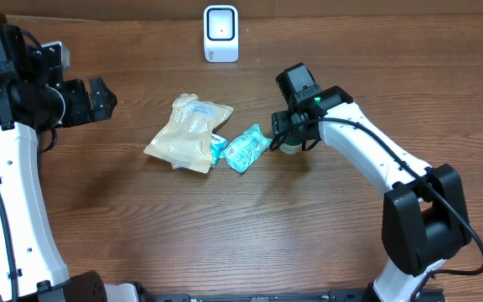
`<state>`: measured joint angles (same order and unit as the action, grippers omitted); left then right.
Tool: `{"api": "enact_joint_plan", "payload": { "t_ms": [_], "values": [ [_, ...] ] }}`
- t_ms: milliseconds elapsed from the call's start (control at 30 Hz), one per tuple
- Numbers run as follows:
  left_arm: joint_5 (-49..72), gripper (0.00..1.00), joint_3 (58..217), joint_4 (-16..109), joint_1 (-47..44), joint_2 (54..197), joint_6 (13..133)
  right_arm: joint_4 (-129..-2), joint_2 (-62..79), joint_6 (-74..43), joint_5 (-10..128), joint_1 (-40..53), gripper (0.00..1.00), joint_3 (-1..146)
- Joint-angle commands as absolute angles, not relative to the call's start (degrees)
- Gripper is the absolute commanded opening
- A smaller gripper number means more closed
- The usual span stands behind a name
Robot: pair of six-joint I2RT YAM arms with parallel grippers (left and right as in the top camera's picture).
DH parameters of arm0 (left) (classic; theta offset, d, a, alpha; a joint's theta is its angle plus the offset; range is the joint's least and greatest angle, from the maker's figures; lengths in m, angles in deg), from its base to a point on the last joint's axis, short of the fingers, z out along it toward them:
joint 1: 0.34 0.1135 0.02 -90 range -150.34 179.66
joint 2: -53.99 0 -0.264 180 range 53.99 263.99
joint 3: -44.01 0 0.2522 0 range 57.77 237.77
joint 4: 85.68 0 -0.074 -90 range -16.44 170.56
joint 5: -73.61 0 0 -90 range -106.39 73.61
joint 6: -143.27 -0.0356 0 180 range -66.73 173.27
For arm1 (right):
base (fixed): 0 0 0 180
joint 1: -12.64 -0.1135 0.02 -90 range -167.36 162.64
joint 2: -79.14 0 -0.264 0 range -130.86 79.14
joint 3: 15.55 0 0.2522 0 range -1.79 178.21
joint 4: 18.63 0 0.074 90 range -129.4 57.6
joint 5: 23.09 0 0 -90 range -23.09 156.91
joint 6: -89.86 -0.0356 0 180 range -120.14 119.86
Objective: Scan the item barcode
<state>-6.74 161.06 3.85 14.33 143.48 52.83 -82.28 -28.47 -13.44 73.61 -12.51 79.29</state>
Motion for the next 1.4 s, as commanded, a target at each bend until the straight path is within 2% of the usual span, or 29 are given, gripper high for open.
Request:
{"api": "enact_joint_plan", "payload": {
  "t_ms": [0,100,267,433,600,700,800,833,900,1033,1133,1367],
  "values": [
    [-6.3,1.0,161.3,3.9,14.5,144.0,51.5,-82.1,-29.1,-13.7,72.4,-12.5,0.72,79.2],
    [-6.3,1.0,161.3,3.9,14.5,144.0,51.5,-81.5,-30.2,-13.7,72.3,-12.5,0.72,79.2],
    [-6.3,1.0,161.3,3.9,14.5,144.0,51.5,-81.8,-31.5,-13.6,71.8,-12.5,0.57,79.2],
    [-6.3,0.99,161.3,3.9,14.5,144.0,51.5,-82.0,-31.4,-13.6,71.8,-12.5,0.51,79.3],
    [-6.3,1.0,161.3,3.9,14.5,144.0,51.5,-83.3,-31.3,-10.5,71.7,-12.5,0.51,81.5],
    [-6.3,1.0,161.3,3.9,14.5,144.0,51.5,-86.1,-30.8,-7.1,71.1,-12.5,0.56,84.2],
    [-6.3,0.99,161.3,3.9,14.5,144.0,51.5,-88.8,-30.2,-3.3,71.1,-12.5,0.54,87.1],
    [-6.3,1.0,161.3,3.9,14.5,144.0,51.5,-90.1,-30.0,2.2,71.1,-12.5,0.49,88.4],
    [-6.3,1.0,161.3,3.9,14.5,144.0,51.5,-90.9,-29.9,9.3,71.1,-12.5,0.45,88.6],
    [-6.3,0.99,161.3,3.9,14.5,144.0,51.5,-92.4,-30.0,24.5,68.8,-12.5,0.45,88.6],
    [-6.3,1.0,161.3,3.9,14.5,144.0,51.5,-92.4,-30.0,35.1,65.5,-12.5,0.5,88.6],
    [-6.3,1.0,161.3,3.9,14.5,144.0,51.5,-92.3,-30.0,59.7,60.5,-12.4,0.5,88.6]
  ]
}}
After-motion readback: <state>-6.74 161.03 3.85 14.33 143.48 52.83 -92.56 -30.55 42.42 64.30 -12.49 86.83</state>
